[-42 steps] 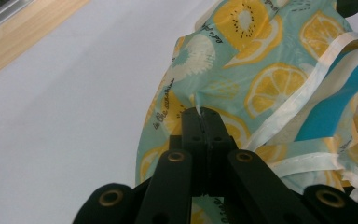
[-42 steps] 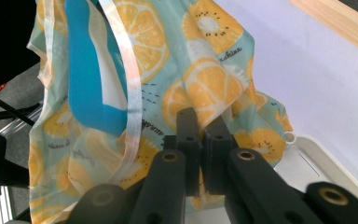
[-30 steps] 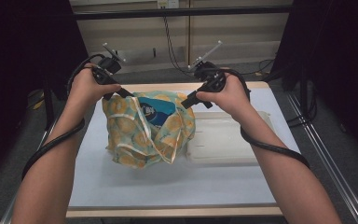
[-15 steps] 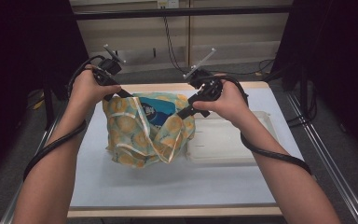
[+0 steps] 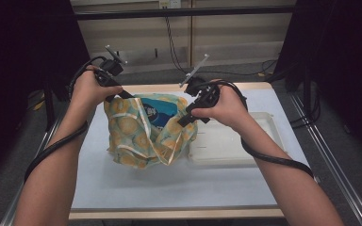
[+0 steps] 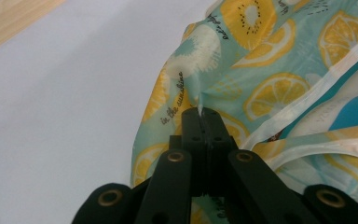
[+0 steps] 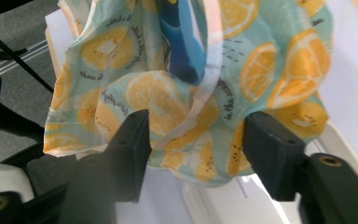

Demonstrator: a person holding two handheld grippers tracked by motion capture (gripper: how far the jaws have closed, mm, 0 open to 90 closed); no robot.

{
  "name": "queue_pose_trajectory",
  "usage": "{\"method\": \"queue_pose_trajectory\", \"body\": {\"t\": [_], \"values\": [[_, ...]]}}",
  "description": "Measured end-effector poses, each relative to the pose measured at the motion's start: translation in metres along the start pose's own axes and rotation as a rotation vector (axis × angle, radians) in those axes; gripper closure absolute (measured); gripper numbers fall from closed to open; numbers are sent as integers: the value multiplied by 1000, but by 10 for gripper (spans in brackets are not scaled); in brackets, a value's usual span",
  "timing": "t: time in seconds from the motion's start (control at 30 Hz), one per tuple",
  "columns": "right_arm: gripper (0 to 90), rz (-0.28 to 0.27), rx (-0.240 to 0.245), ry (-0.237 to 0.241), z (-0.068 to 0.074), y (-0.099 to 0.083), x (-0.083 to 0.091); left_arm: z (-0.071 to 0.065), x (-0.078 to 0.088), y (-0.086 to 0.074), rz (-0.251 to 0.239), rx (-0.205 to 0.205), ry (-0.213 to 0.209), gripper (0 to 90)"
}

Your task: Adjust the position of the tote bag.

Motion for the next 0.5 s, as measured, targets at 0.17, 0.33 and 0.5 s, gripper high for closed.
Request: {"method": "queue_pose_trajectory", "body": {"t": [0.17,0.33,0.5], "values": [[657,42,10,4,2,-2,-9,1,0,-2,-7,1,-11,894],[894,40,11,14,1,1,-7,1,0,-2,-12,-5,-10,896],[900,51,0,13,-1,4,0,1,4,-1,-25,-13,-9,898]]}}
Point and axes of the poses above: each handheld gripper's, and its own axes: x roughly backward along the jaws, y roughly out of its top, z roughly to its left, the point moved 10 cm from there along -x, roughly forward along the jaws, and after that the axes turned 12 degrees about -y, right-handed, at the moved point
